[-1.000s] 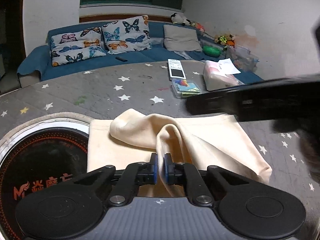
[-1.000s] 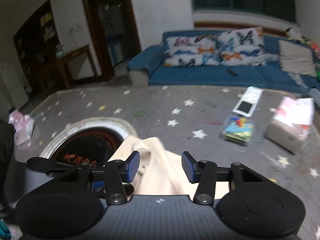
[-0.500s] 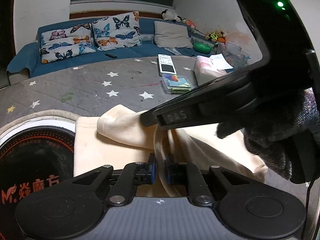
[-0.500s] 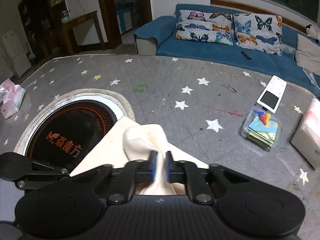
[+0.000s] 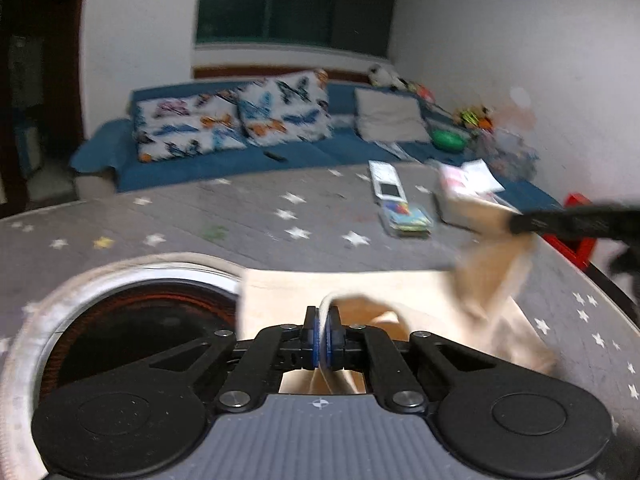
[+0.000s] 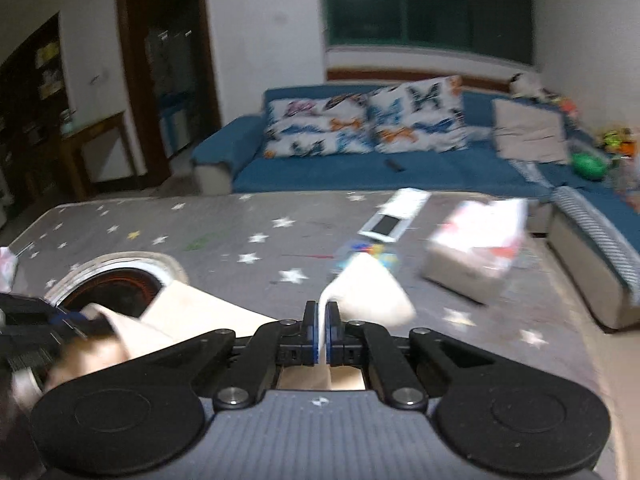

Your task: Fold clothes

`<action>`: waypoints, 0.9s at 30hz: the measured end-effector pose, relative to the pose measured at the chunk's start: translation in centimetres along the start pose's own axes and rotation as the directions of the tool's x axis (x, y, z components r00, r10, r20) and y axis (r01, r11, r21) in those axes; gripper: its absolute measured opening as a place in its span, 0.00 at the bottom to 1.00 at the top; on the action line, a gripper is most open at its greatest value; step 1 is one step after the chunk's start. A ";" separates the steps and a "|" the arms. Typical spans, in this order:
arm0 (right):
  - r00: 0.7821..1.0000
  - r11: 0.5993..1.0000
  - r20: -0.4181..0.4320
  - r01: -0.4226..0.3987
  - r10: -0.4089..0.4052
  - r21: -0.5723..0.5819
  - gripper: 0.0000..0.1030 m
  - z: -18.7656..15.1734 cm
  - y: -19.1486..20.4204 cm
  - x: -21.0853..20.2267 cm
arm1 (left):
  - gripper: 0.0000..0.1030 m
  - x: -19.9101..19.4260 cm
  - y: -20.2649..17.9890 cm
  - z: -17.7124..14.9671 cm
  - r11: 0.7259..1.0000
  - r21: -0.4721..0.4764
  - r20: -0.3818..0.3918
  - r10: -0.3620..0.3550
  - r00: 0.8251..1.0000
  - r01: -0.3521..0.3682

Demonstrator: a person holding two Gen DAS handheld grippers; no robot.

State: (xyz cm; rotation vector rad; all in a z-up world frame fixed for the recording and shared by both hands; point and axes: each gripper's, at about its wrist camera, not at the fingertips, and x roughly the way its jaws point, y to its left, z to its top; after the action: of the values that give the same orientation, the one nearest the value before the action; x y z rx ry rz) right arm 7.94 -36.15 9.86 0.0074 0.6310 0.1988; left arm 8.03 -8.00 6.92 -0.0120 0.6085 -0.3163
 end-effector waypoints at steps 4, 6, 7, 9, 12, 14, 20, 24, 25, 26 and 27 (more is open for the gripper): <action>0.995 0.993 0.034 0.094 -0.096 0.074 0.02 -2.5 -3.7 -4.2 | 0.03 -3.5 2.5 -0.6 0.995 -0.065 0.052 0.073 0.996 -0.070; 0.988 0.983 0.051 0.138 -0.145 0.119 0.02 -3.9 -5.3 -6.2 | 0.03 -5.4 4.0 -1.4 0.988 -0.108 0.064 0.118 0.991 -0.111; 0.984 0.977 0.059 0.159 -0.169 0.142 0.02 -4.7 -6.1 -7.3 | 0.03 -6.4 4.8 -1.9 0.983 -0.130 0.069 0.141 0.988 -0.131; 0.974 0.962 0.072 0.197 -0.214 0.191 0.02 -6.2 -7.5 -9.2 | 0.03 -8.4 6.4 -3.1 0.968 -0.183 0.067 0.185 0.981 -0.170; 0.959 0.934 0.075 0.248 -0.275 0.259 0.02 -8.7 -9.2 -11.5 | 0.03 -10.8 8.6 -5.3 0.942 -0.254 0.044 0.239 0.970 -0.220; 0.950 0.910 0.040 0.284 -0.310 0.301 0.02 -10.9 -10.5 -12.1 | 0.03 -11.5 9.9 -6.9 0.925 -0.298 0.004 0.249 0.968 -0.237; 0.932 0.857 -0.075 0.356 -0.355 0.372 0.02 -15.1 -13.0 -11.2 | 0.09 -11.7 12.0 -8.9 0.889 -0.345 -0.092 0.288 0.953 -0.301; 0.942 0.878 -0.049 0.328 -0.332 0.348 0.05 -15.1 -12.2 -12.4 | 0.31 -12.6 11.4 -8.8 0.897 -0.282 -0.071 0.335 0.939 -0.341; 0.945 0.886 -0.041 0.318 -0.324 0.338 0.07 -15.0 -11.9 -12.7 | 0.32 -12.9 11.2 -8.9 0.899 -0.265 -0.066 0.343 0.937 -0.348; 0.947 0.891 -0.036 0.313 -0.320 0.329 0.08 -14.9 -11.7 -12.9 | 0.32 -12.9 11.0 -8.7 0.902 -0.255 -0.066 0.345 0.936 -0.350; 0.949 0.895 -0.035 0.308 -0.314 0.323 0.10 -14.8 -11.5 -13.0 | 0.32 -13.0 10.9 -8.7 0.903 -0.249 -0.066 0.345 0.936 -0.350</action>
State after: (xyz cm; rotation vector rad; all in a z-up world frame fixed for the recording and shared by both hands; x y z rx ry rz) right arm -8.92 -50.62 4.77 0.2250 0.6319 -0.2187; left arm -3.81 6.91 5.94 -0.1488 0.6557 0.1118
